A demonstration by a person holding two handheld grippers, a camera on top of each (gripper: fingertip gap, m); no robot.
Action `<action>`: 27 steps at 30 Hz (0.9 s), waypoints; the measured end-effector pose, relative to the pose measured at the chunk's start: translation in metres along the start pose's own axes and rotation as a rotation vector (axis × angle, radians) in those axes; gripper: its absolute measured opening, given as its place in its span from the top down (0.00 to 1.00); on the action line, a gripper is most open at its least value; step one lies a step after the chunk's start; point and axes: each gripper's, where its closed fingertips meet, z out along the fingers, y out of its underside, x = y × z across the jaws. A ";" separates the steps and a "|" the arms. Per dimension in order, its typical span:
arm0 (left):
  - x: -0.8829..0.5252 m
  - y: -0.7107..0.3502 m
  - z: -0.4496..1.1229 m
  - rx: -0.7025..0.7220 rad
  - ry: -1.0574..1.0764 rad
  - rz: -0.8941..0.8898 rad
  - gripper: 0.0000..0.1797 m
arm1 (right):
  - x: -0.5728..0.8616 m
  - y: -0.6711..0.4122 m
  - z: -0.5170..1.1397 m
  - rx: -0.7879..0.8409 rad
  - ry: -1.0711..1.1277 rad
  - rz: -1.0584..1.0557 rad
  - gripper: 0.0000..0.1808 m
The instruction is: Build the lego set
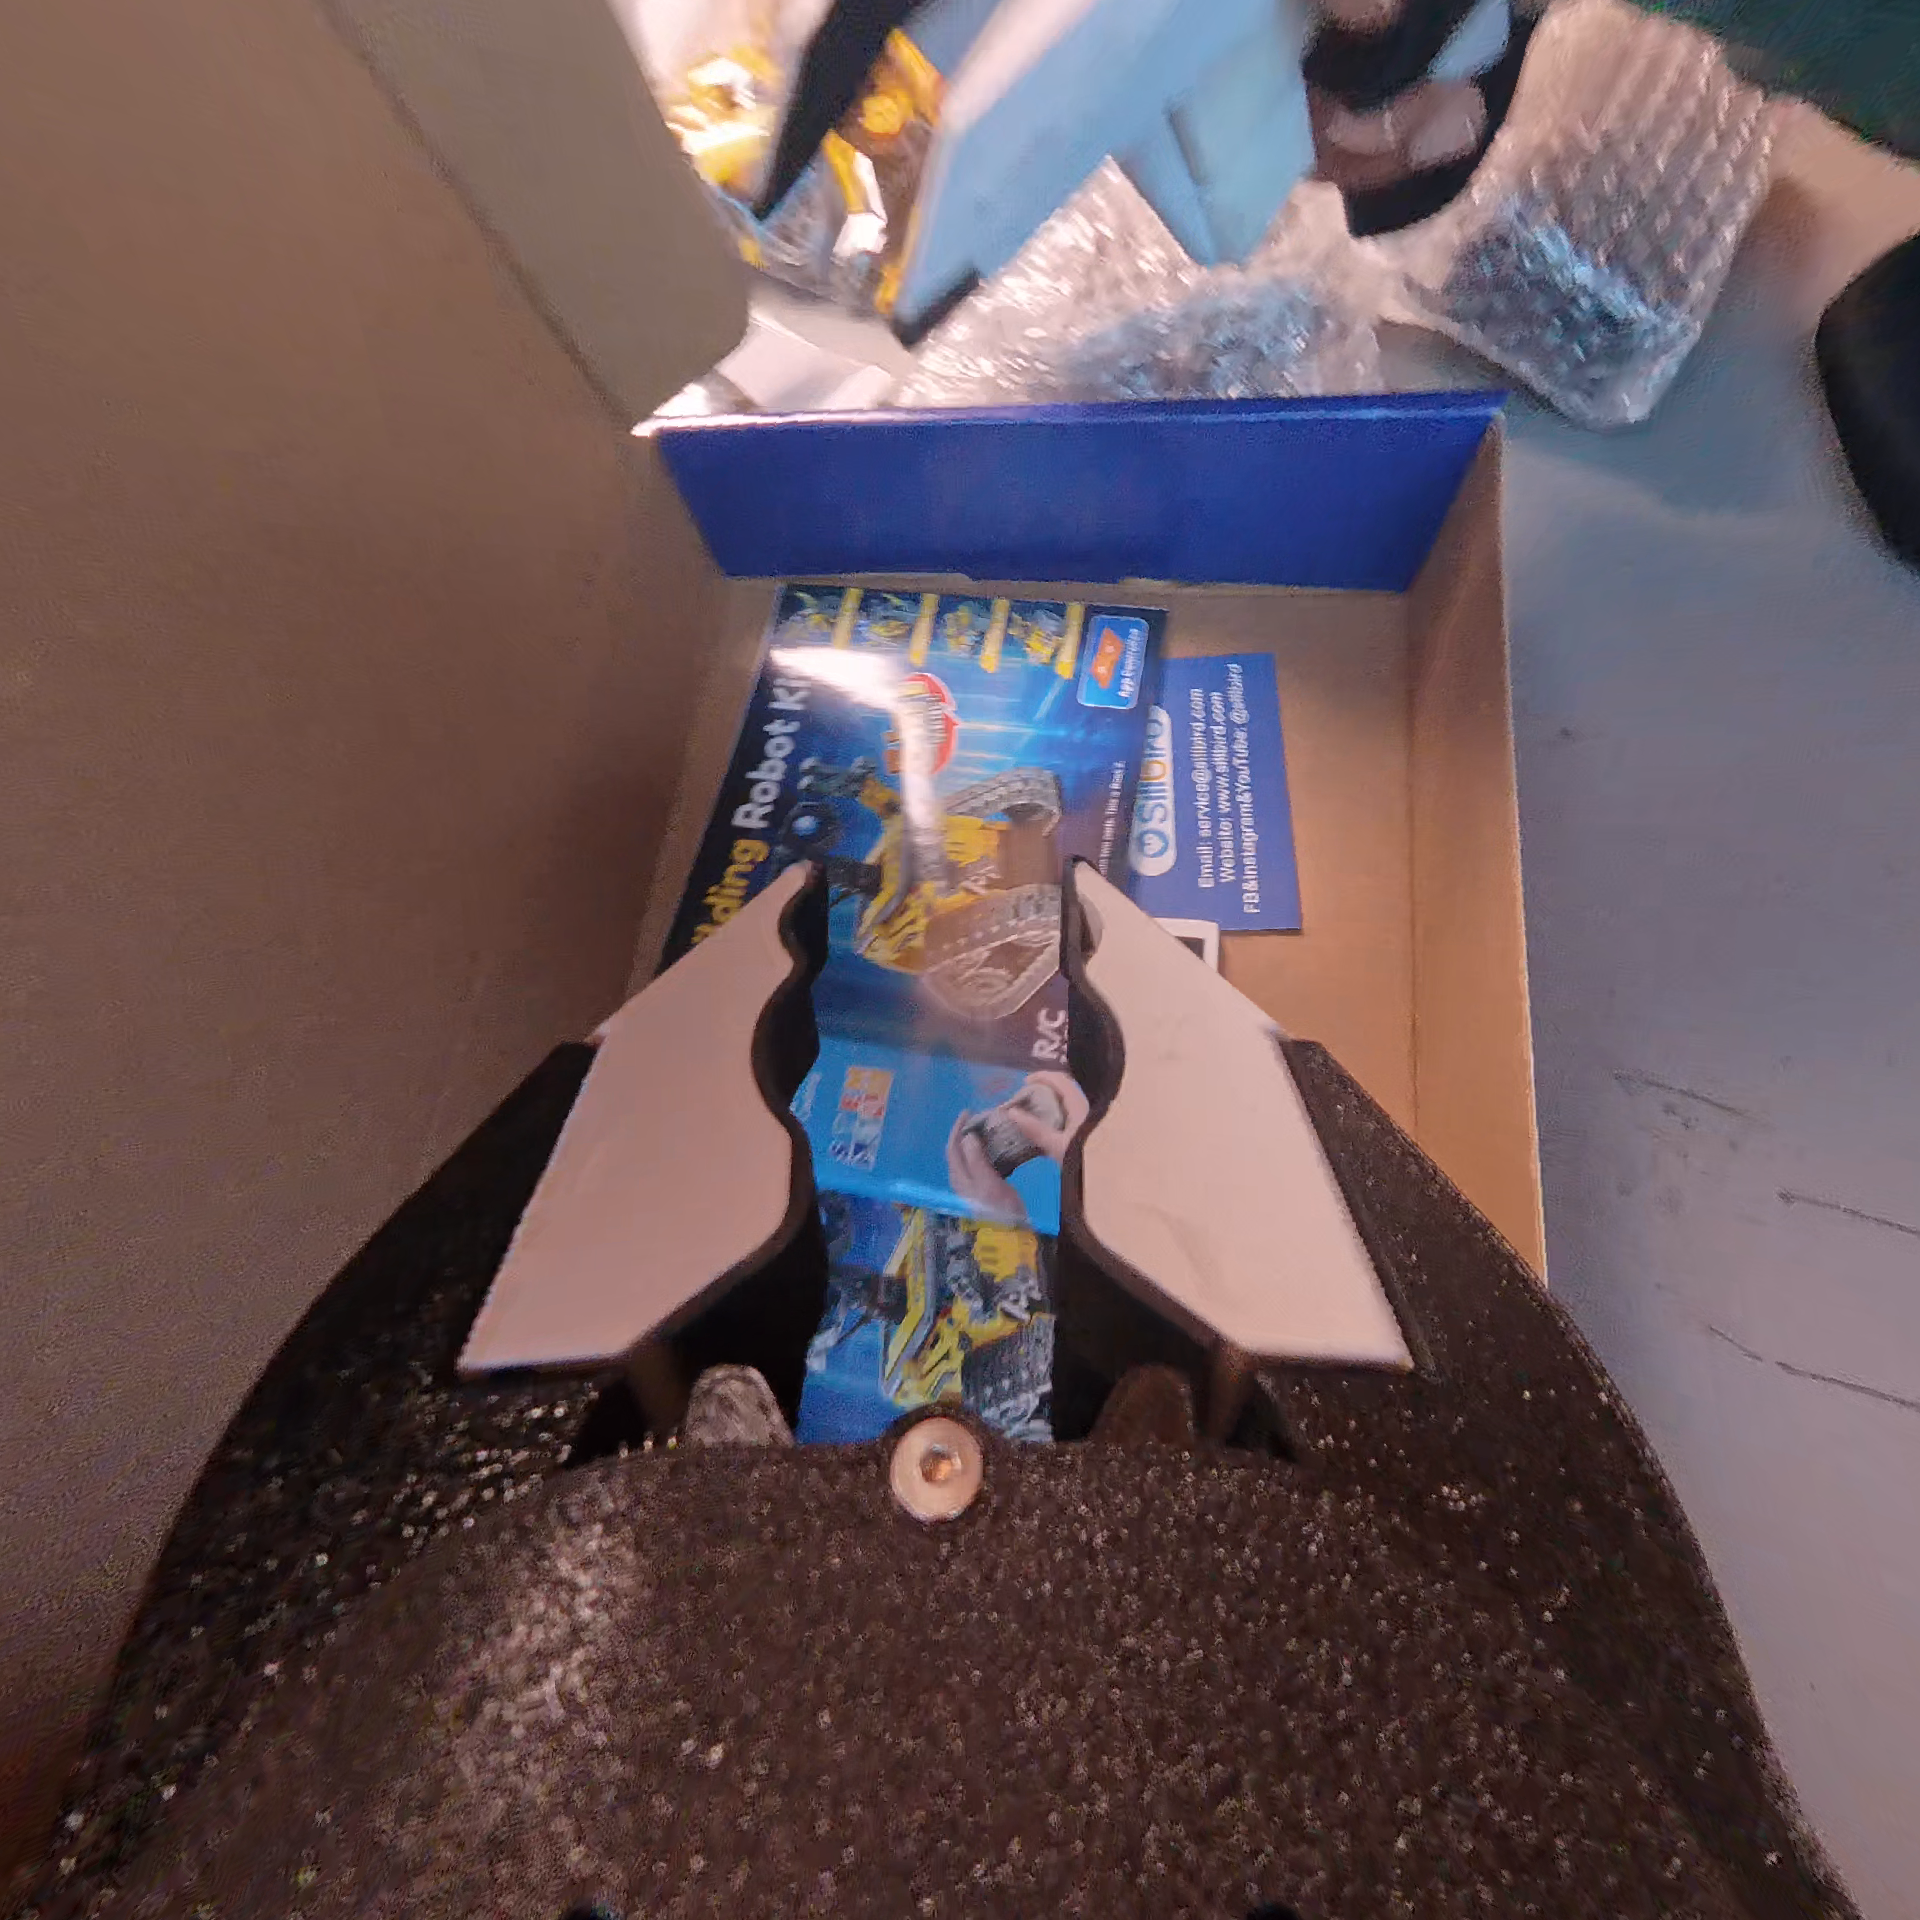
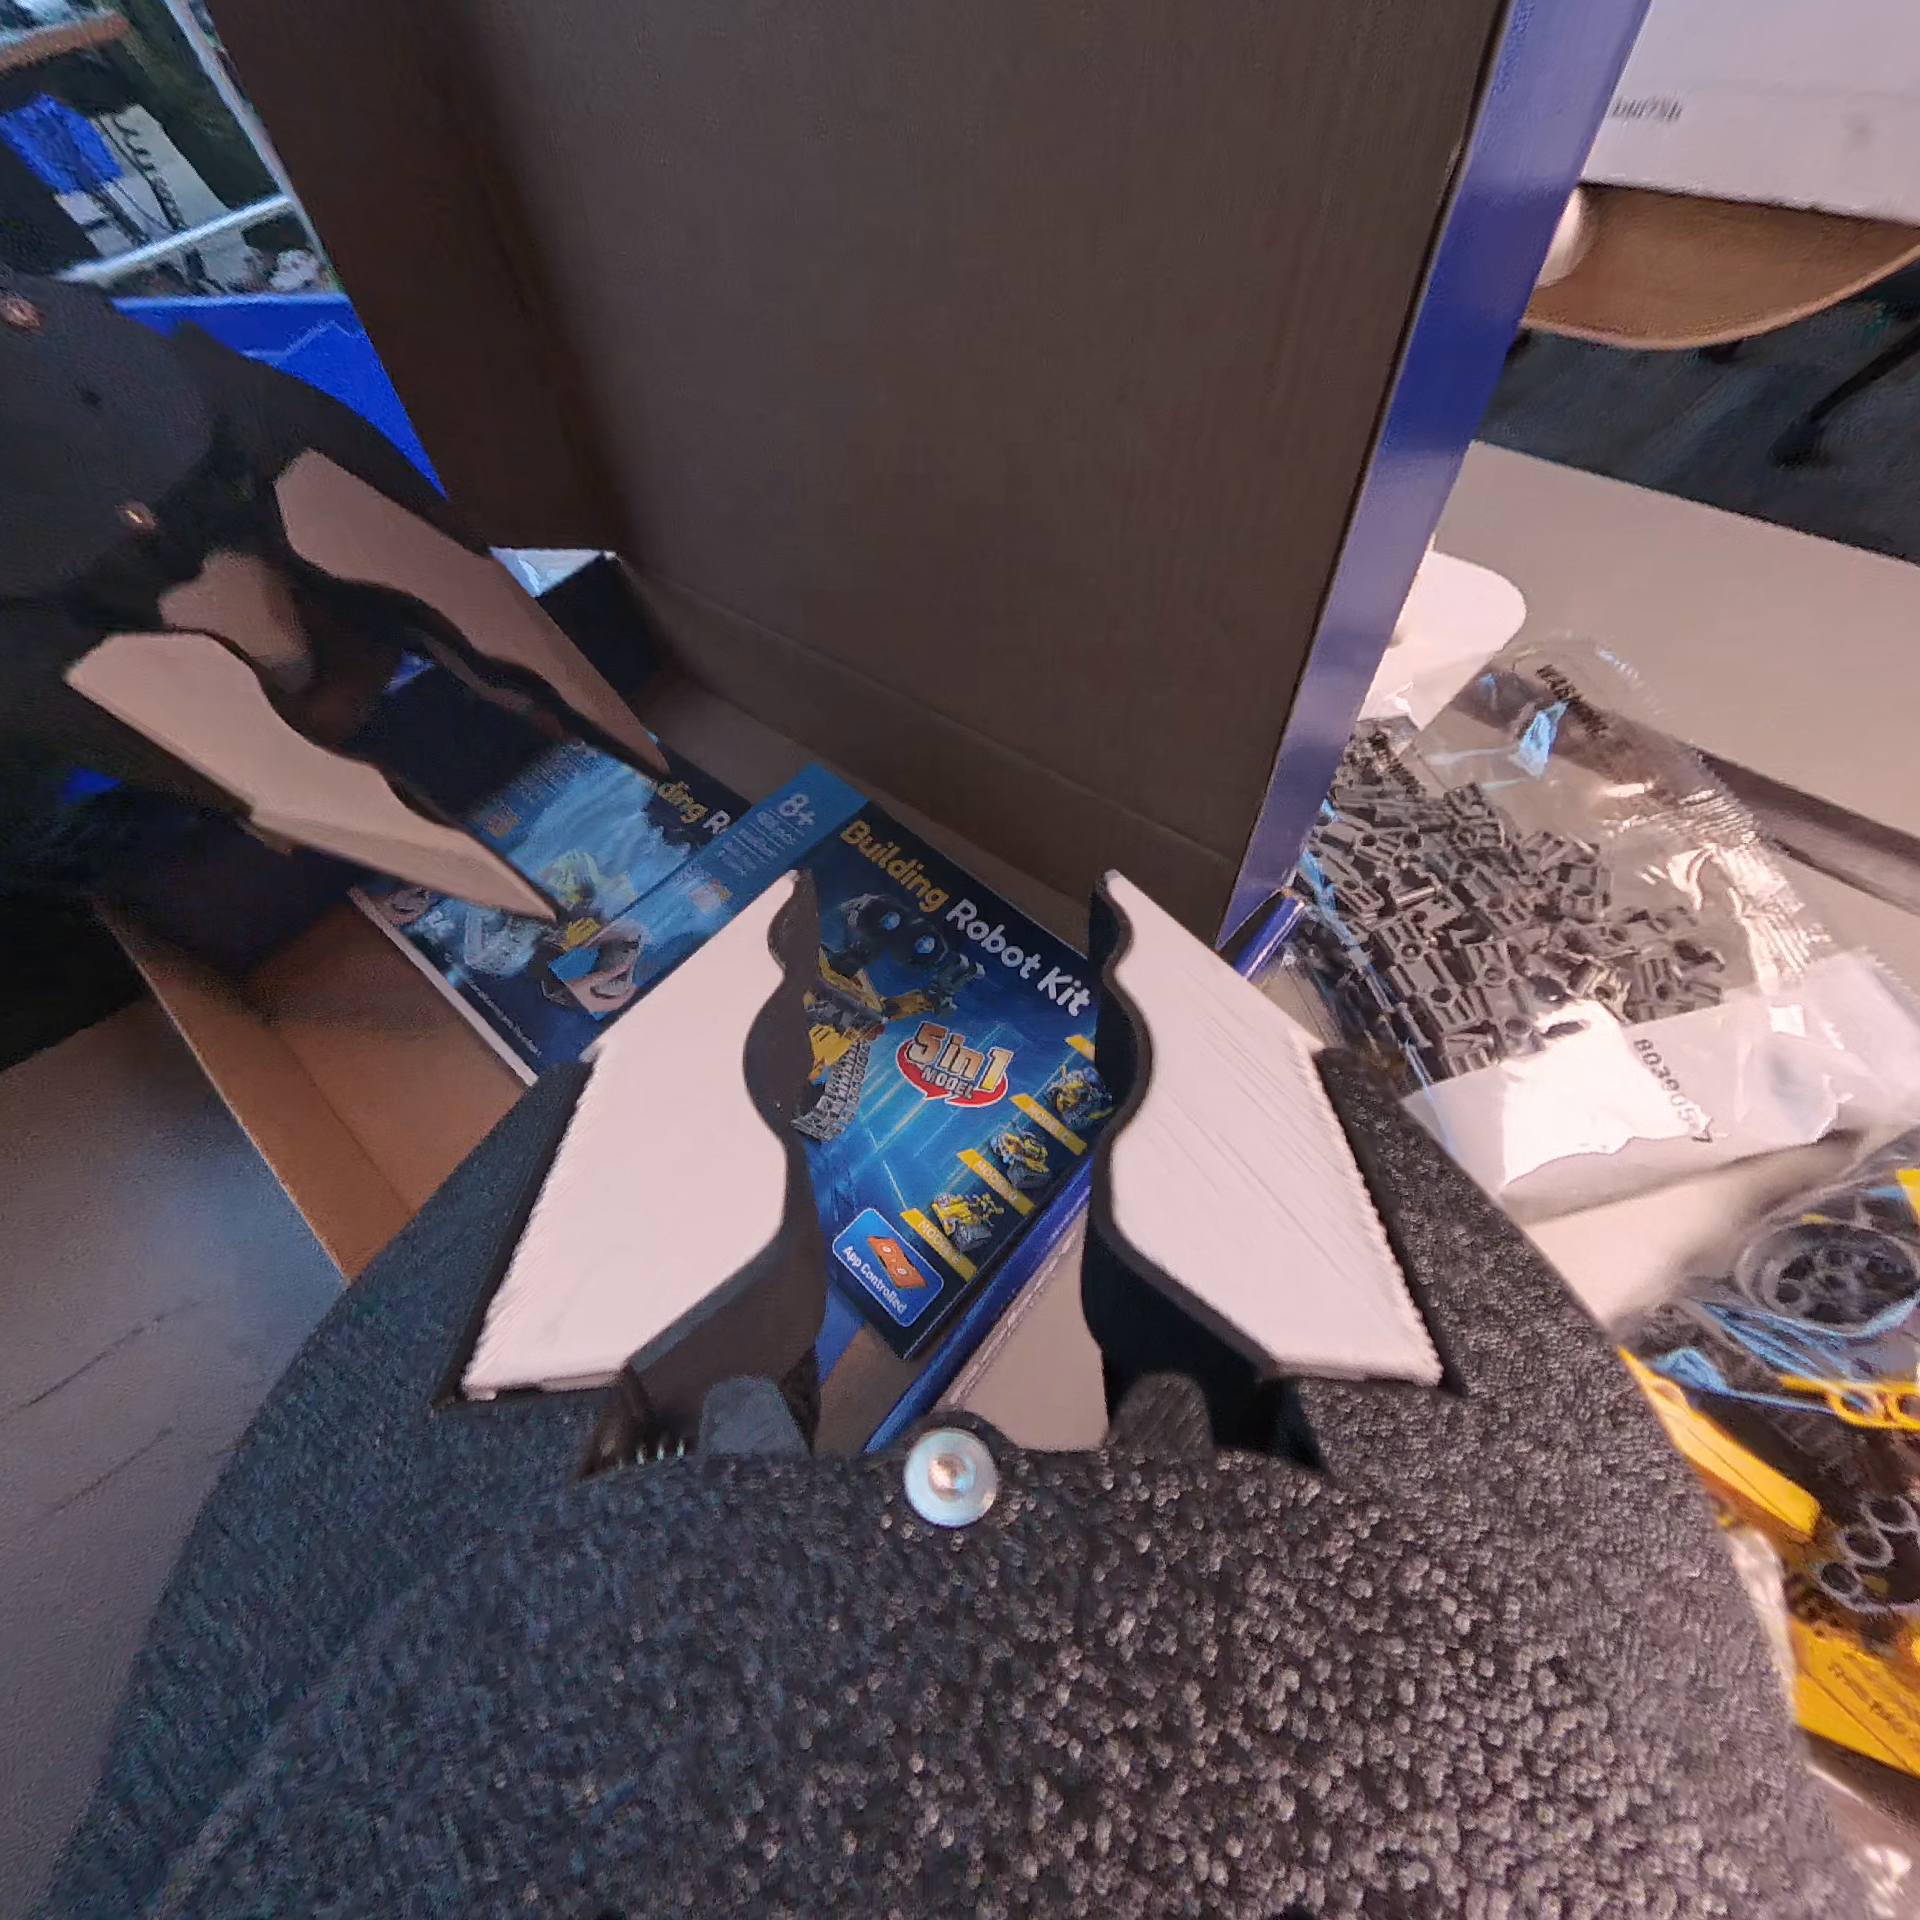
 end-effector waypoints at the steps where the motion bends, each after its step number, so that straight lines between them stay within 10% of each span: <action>1: 0.008 0.000 0.010 -0.041 0.026 0.031 0.74 | -0.001 -0.006 -0.003 0.027 -0.011 -0.003 0.72; 11: 0.034 0.042 0.060 -0.359 0.192 0.187 0.82 | 0.003 -0.060 -0.042 0.206 -0.069 -0.096 0.77; 14: 0.042 0.036 0.055 -0.300 0.240 0.107 0.98 | 0.009 -0.060 -0.044 0.179 -0.090 -0.120 0.79; 27: 0.004 0.001 -0.006 0.064 0.168 -0.375 1.00 | 0.004 -0.024 -0.031 -0.022 -0.159 -0.462 0.79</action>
